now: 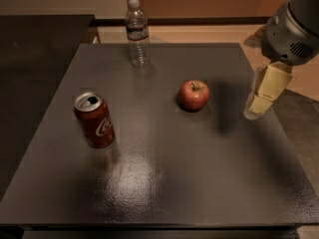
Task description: Move apple near coke can
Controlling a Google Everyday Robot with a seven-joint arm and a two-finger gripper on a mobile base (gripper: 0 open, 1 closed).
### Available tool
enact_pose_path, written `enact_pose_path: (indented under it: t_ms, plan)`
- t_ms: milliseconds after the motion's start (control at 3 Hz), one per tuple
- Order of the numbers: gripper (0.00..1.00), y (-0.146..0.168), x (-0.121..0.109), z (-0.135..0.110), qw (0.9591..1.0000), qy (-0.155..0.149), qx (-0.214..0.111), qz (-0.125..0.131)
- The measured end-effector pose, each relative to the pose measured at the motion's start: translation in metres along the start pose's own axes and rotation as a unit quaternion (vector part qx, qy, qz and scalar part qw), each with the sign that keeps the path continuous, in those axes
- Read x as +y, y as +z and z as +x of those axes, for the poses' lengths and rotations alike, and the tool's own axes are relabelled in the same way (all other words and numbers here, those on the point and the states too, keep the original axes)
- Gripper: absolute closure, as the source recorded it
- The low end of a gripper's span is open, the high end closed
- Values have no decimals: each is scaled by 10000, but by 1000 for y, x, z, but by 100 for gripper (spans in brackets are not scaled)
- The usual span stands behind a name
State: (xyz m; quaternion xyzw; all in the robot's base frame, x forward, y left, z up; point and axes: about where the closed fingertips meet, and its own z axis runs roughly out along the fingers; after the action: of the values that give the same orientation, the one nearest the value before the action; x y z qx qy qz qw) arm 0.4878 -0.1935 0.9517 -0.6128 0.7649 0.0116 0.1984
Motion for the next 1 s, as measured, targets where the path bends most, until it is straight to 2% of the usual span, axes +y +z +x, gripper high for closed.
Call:
enact_pose_path:
  t_ms: [333,667,1000]
  plan:
    - [0,23,-14,-20,9995,-118,-276,-107]
    - [0,48,-13,-47,9980,-292,-469,-309]
    - [0,75,-5,-66,9969,-453,-465,-453]
